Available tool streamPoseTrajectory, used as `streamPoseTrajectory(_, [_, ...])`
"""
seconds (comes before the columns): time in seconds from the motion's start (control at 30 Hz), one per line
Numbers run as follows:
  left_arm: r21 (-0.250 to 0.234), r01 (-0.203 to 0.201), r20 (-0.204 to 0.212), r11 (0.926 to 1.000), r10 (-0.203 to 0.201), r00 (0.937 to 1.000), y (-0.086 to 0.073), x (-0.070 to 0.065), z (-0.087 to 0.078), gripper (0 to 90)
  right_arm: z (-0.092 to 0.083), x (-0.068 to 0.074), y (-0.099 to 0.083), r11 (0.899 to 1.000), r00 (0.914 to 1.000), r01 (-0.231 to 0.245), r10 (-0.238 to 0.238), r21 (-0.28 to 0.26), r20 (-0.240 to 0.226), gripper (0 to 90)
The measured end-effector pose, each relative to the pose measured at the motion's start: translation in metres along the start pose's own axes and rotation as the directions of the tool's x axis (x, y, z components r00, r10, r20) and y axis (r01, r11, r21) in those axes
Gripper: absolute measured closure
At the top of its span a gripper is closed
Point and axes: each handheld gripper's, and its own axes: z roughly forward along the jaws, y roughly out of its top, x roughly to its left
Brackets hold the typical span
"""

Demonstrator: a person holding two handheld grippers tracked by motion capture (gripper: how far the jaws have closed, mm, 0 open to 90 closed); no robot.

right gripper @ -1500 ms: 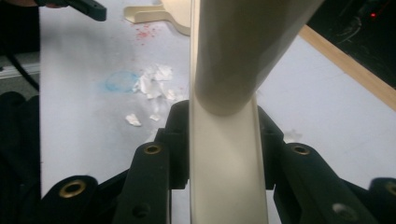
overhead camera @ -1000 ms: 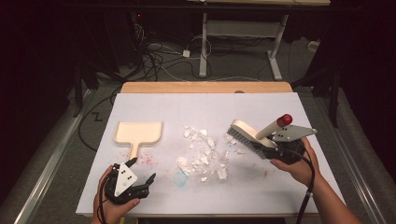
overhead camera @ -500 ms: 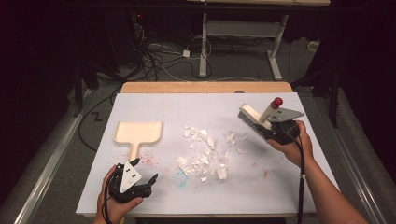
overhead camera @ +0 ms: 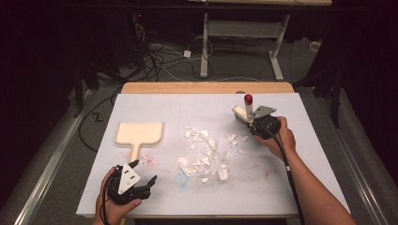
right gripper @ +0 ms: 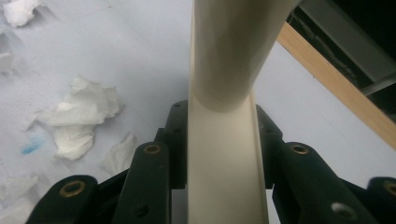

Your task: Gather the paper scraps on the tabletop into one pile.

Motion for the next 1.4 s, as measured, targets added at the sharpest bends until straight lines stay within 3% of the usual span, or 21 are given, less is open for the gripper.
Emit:
streamPoseTrajectory(0.17, [0.005,-0.006,-0.003,1.0,0.006,1.0,-0.001,-0.002,-0.002,20.0,0.0,0.024,0.004,0.999,0.9981,0.049,-0.049,-0.001,-0.038,67.6])
streamPoseTrajectory(0.37, [0.013,-0.002,-0.003,0.9999,0.002,1.0,-0.001,-0.003,-0.001,20.0,-0.011,0.043,0.007,0.999,0.993,0.015,-0.021,-0.048,-0.116,67.6])
streamPoseTrajectory(0.5, [0.018,-0.009,0.005,0.9998,0.009,1.0,-0.001,-0.004,0.0,20.0,-0.024,0.067,0.008,0.996,0.9823,0.033,-0.047,-0.079,-0.181,67.6])
streamPoseTrajectory(0.6, [0.019,-0.011,0.007,0.9998,0.011,0.9999,0.0,-0.005,0.0,20.0,-0.03,0.077,0.008,0.995,0.9785,0.052,-0.069,-0.089,-0.195,67.6])
streamPoseTrajectory(0.7, [0.018,-0.015,0.012,0.9997,0.015,0.9998,0.0,-0.005,0.0,20.0,-0.044,0.093,0.01,0.989,0.9614,0.084,-0.112,-0.121,-0.251,67.7])
streamPoseTrajectory(0.8, [0.019,-0.019,0.014,0.9996,0.018,0.9997,0.0,-0.006,0.0,20.0,-0.054,0.102,0.012,0.984,0.9524,0.11,-0.144,-0.138,-0.269,67.7])
streamPoseTrajectory(0.93, [0.019,-0.023,0.015,0.9995,0.023,0.9996,0.0,-0.006,-0.001,20.0,-0.061,0.102,0.014,0.981,0.9528,0.106,-0.146,-0.16,-0.266,67.7])
streamPoseTrajectory(0.97, [0.019,-0.025,0.016,0.9995,0.024,0.9996,0.0,-0.006,-0.001,20.0,-0.066,0.098,0.015,0.979,0.9583,0.1,-0.142,-0.176,-0.248,67.7])
streamPoseTrajectory(1.03, [0.019,-0.026,0.014,0.9995,0.026,0.9996,0.0,-0.006,-0.001,20.0,-0.068,0.096,0.015,0.979,0.9609,0.1,-0.141,-0.175,-0.238,67.7])
streamPoseTrajectory(1.4, [0.014,-0.026,0.009,0.9996,0.026,0.9996,0.0,-0.005,-0.002,20.0,-0.085,0.061,0.013,0.974,0.974,0.004,-0.055,-0.228,-0.22,67.7])
